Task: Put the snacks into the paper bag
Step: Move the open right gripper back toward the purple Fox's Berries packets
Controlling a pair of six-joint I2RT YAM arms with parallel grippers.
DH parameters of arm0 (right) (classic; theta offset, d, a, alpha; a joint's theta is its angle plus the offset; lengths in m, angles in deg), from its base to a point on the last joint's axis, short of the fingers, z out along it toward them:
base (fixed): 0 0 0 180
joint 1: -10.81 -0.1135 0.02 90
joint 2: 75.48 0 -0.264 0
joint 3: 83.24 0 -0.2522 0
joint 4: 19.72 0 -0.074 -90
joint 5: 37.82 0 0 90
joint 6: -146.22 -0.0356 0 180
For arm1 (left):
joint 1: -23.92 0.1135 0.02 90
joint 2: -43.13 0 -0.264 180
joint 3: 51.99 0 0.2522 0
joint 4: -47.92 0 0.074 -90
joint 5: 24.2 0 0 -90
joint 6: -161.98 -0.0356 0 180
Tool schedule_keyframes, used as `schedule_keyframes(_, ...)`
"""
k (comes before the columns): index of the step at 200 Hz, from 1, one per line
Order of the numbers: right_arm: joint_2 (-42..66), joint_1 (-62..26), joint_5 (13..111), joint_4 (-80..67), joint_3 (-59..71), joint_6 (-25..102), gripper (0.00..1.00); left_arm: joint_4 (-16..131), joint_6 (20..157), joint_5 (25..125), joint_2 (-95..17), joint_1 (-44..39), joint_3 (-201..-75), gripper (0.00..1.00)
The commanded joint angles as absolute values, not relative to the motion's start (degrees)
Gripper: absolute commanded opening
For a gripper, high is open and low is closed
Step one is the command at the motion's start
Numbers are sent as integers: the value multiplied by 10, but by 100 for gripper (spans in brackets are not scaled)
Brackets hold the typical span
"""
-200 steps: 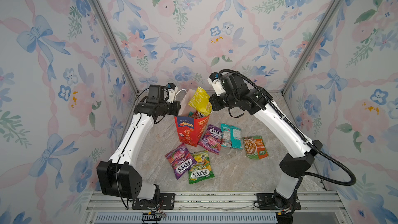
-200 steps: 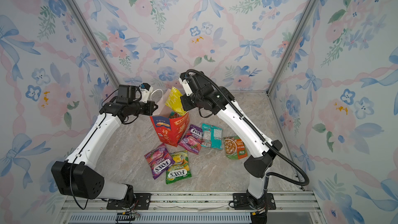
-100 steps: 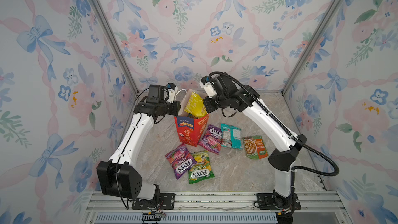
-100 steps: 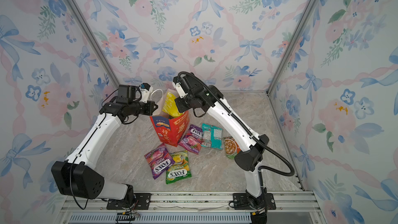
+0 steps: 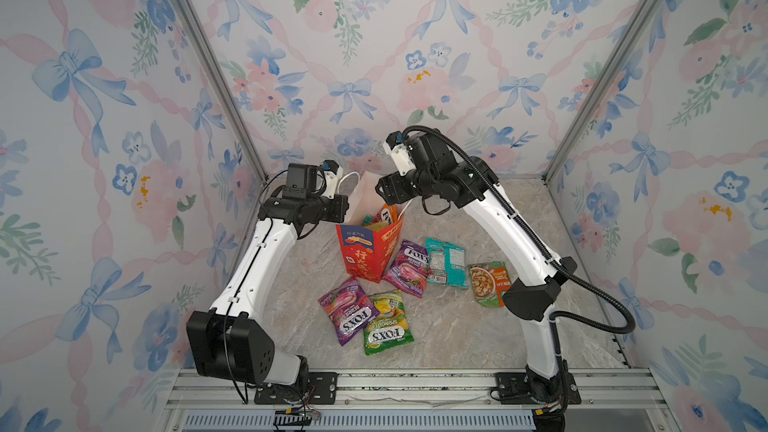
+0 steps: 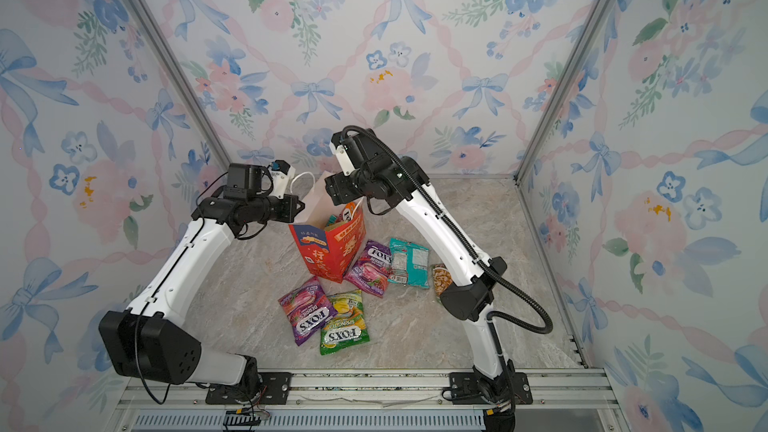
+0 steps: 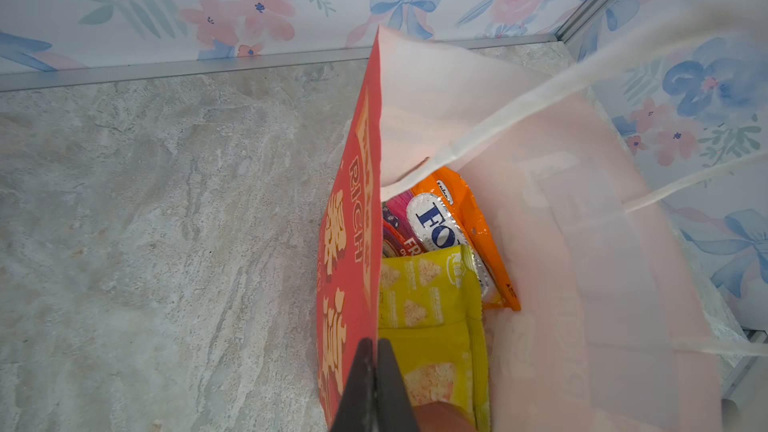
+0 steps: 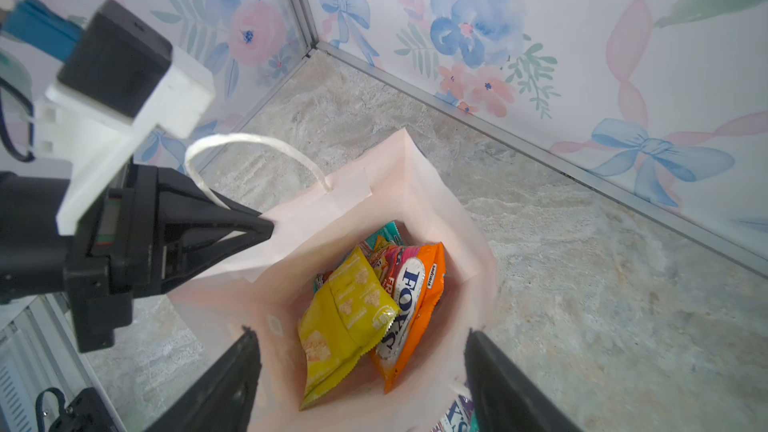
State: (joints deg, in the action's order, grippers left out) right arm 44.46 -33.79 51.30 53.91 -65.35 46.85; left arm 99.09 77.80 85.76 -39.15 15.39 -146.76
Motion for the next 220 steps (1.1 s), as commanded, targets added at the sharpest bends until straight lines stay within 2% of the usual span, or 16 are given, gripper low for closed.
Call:
schedule_keyframes(1,412,-333,504,503,-642,463,86,1012,775,856,-383,158,-1461,0)
schedule_keyframes(39,315,-333,496,405,-509,444,97,1012,775,857,-384,157,-1460,0)
schedule_keyframes(64,238,-330,493,335,-393,424,100,1012,776,855,-385,158,-1461,0)
schedule_keyframes(117,62,-323,484,225,-115,366,97,1011,779,854,-387,158,-1462,0)
schedule_keyframes(179,-72,-333,477,233,134,252,100,1011,783,855,-387,158,-1464,0)
schedule_keyframes(220,-100,-372,486,234,242,178,88,1011,784,857,-390,157,-1465,0)
